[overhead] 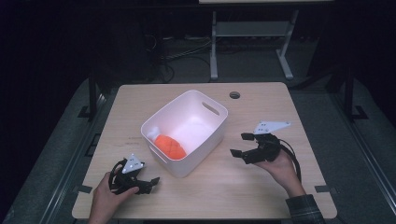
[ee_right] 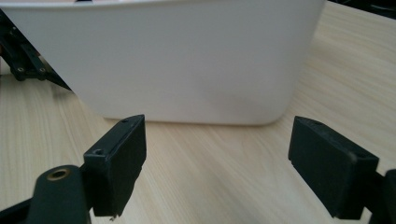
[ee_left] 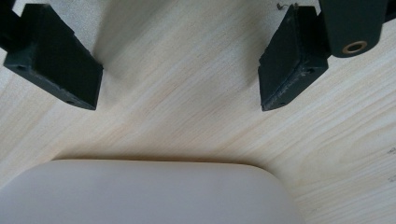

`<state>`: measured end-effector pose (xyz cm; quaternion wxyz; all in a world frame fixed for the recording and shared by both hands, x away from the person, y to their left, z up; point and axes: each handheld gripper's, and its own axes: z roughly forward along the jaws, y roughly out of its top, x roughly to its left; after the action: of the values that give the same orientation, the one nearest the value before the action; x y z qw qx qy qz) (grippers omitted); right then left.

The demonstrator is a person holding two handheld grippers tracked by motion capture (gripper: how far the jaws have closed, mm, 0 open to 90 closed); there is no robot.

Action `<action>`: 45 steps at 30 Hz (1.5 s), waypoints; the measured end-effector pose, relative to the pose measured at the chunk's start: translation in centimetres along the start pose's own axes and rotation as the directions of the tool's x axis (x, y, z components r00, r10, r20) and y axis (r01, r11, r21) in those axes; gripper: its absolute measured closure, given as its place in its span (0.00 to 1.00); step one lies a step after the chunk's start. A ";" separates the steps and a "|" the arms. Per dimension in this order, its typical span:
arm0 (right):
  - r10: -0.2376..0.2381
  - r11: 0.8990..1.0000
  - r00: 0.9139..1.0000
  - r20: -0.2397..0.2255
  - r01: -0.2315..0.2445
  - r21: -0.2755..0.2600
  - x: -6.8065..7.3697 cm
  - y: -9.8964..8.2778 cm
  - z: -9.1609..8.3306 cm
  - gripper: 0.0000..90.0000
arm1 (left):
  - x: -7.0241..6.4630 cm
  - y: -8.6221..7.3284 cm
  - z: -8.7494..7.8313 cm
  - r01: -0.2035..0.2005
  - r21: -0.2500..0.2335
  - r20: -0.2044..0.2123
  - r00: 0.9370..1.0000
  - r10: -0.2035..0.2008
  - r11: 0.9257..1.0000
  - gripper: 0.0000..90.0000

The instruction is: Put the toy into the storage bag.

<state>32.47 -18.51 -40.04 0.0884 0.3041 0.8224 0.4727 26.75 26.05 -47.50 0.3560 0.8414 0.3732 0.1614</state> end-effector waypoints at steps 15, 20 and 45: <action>0.070 0.994 0.990 0.121 -0.079 0.074 0.0 -6.2 -2.0 0.18 | 0.0 -0.1 -0.1 -0.005 -0.001 -0.001 1.000 0.005 1.000 0.14; 0.094 0.991 0.984 0.152 -0.107 0.075 -0.3 -7.5 -2.8 0.17 | -0.1 -0.1 -0.1 -0.005 -0.003 0.000 1.000 0.005 1.000 0.14; 0.074 0.981 0.949 0.308 -0.124 0.146 0.5 -12.0 -3.3 0.12 | -0.1 -0.2 -0.2 -0.006 -0.003 0.000 1.000 0.006 1.000 0.14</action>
<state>25.61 -25.02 -48.18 0.1633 0.4198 0.8190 0.3555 26.48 26.17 -47.51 0.3568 0.8420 0.3703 0.1631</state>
